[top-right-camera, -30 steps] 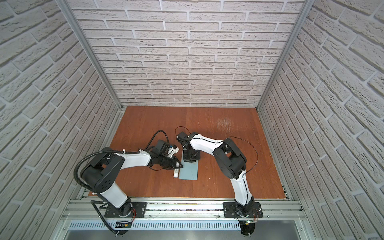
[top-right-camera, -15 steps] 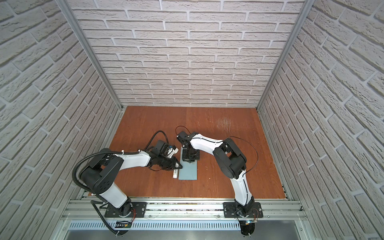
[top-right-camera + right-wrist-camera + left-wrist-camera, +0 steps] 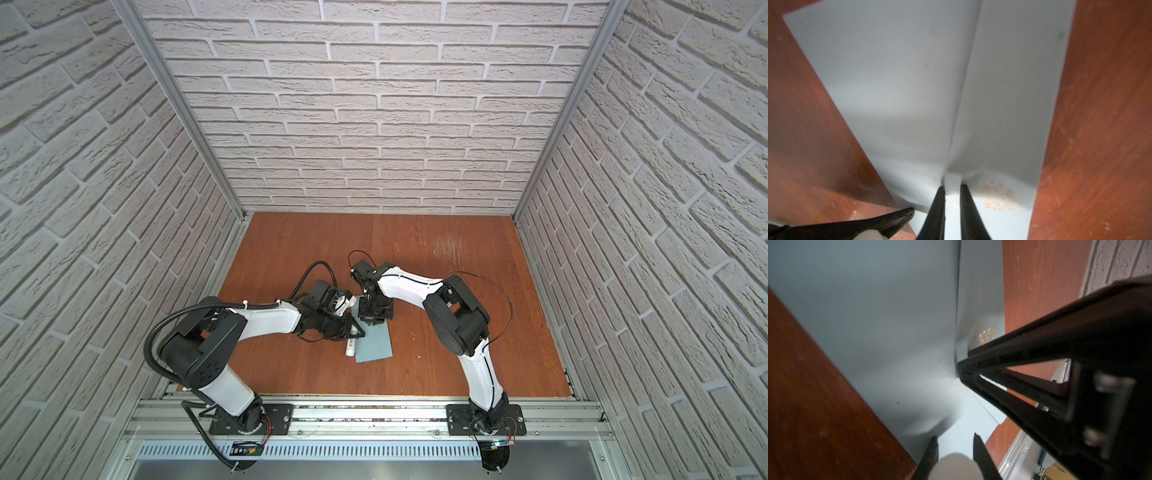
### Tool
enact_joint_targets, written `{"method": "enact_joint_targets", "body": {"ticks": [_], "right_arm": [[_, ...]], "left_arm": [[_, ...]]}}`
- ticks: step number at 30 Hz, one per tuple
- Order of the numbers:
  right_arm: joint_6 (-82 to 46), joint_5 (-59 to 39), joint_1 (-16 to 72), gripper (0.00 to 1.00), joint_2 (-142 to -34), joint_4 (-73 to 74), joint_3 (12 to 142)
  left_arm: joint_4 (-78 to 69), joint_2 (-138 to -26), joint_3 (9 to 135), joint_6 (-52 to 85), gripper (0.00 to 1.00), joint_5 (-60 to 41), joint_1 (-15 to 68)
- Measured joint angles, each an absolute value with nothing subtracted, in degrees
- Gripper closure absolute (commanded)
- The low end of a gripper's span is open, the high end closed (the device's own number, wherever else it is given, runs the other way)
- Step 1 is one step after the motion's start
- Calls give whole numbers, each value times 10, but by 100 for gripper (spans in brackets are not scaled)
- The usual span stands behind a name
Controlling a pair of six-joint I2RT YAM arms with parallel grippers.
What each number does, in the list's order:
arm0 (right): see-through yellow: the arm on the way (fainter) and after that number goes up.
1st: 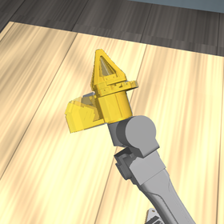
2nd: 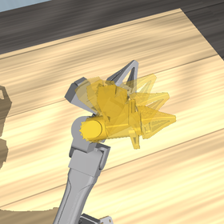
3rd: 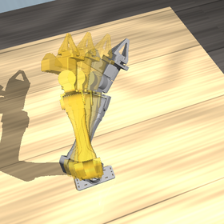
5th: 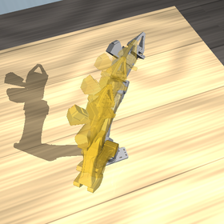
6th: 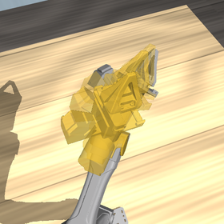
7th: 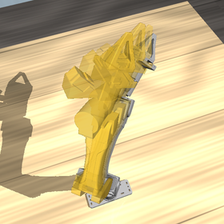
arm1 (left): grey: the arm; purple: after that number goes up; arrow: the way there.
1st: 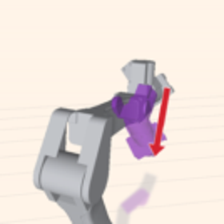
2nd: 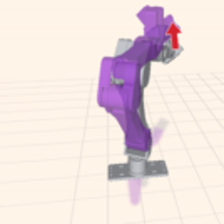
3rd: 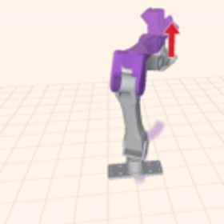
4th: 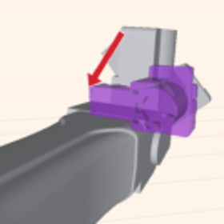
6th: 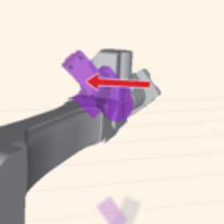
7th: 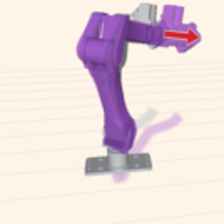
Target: Place the letter into the envelope and seal it
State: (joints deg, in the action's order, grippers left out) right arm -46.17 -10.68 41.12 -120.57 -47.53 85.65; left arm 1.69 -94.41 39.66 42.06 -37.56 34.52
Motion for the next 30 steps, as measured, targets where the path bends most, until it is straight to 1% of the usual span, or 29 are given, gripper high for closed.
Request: {"method": "enact_joint_targets", "body": {"ticks": [1, 3, 8, 12, 14, 17, 24, 30], "right_arm": [[-461, -108, 411, 91, -1206, -475, 857], [-461, -109, 411, 94, -1209, -476, 860], [-461, -109, 412, 94, -1216, -486, 871], [-458, -102, 416, 90, -1221, -495, 882], [-457, -95, 420, 90, -1224, -500, 887], [-453, -77, 425, 95, -1226, -508, 892], [-442, -48, 436, 95, -1227, -515, 897], [-441, -43, 439, 94, -1232, -523, 906]], "left_arm": [[17, -944, 396, 421, 100, -376, 345], [17, -944, 396, 420, 100, -376, 344], [14, -944, 394, 420, 100, -379, 341], [13, -944, 392, 420, 100, -381, 338], [13, -944, 392, 419, 100, -382, 335], [13, -942, 389, 416, 100, -384, 329], [21, -934, 388, 411, 100, -372, 318], [17, -937, 388, 411, 100, -376, 318]]}}
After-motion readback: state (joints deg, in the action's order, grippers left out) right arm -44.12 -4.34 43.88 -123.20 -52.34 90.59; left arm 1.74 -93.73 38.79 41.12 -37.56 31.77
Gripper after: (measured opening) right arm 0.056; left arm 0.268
